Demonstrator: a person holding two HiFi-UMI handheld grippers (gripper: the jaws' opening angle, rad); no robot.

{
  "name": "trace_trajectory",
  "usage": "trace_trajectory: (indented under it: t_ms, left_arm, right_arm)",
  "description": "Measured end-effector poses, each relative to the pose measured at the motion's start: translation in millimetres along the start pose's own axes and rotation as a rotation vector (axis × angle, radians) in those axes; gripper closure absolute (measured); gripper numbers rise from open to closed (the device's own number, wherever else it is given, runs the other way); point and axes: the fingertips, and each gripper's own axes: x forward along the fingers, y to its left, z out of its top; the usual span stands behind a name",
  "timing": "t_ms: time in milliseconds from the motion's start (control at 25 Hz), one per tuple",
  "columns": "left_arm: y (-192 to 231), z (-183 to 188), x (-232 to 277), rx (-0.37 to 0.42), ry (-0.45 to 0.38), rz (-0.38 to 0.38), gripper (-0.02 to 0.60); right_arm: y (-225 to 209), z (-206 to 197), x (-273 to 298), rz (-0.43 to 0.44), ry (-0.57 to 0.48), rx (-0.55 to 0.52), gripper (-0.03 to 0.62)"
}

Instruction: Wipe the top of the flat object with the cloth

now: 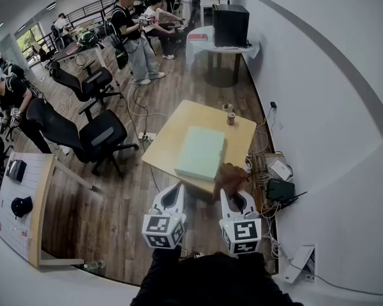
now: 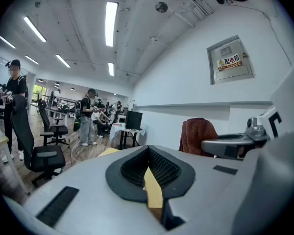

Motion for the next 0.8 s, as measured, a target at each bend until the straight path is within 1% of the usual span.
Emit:
trace_trajectory:
  t_ms: [160,360,640,800]
  left_arm:
    - [12,-5,-8,-0.006,0.022,0.005,0.548]
    - [24,-11,-18,-0.008,0.023,0.008,0.548]
    - [50,-23,-32,-0.022,0.051,0.015,0.548]
    - [58,-38,-40,-0.040,0.076,0.015,0.548]
  right_arm:
    - [13,-4,5,-0.003,0.029,0.005,0.531]
    - [23,-9,8,-0.018,0.032,0.058,0.530]
    - [48,-13,16,-0.013,0.038,0.070,0.528]
    - [61,-27,17,-0.016,0.077,0.073,0.528]
